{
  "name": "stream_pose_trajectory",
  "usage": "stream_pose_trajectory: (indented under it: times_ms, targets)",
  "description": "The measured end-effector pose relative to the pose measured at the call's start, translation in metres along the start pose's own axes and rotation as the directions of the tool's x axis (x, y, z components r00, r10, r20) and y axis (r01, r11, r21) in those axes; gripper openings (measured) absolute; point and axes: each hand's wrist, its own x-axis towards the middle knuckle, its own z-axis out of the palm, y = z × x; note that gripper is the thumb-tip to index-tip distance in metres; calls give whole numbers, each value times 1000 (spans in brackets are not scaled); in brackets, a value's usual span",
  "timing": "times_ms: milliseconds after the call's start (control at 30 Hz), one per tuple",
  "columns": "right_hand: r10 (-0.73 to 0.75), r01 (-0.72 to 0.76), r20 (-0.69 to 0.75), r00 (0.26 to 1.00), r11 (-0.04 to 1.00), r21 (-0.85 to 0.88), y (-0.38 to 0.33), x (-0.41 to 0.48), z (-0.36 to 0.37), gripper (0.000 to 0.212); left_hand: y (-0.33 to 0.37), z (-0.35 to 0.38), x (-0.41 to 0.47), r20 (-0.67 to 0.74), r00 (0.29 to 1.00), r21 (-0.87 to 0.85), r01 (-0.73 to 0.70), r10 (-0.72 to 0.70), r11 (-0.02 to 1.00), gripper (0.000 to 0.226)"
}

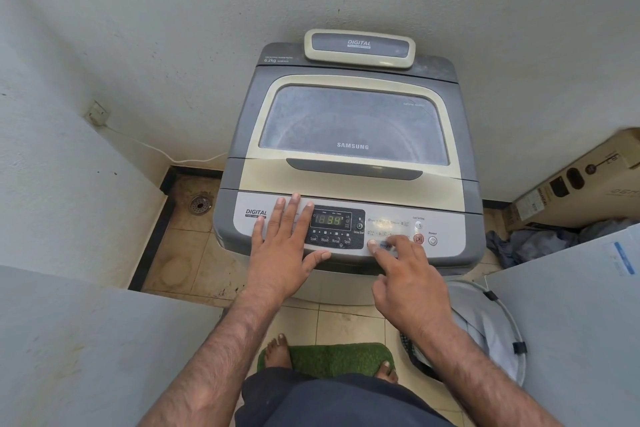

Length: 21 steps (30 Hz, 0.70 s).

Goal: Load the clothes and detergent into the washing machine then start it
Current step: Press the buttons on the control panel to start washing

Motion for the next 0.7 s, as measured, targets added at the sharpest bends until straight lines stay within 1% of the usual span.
stream_pose_trajectory:
  times_ms: [467,700]
  targets:
    - [-7,7,-7,1000,999,-37,1,4,2,54,0,0,0,5,1000,5,0,0,1000,92]
    - [-13,14,27,1000,999,-32,2,-1,1,62,0,0,0,6,1000,-10,0,0,1000,92]
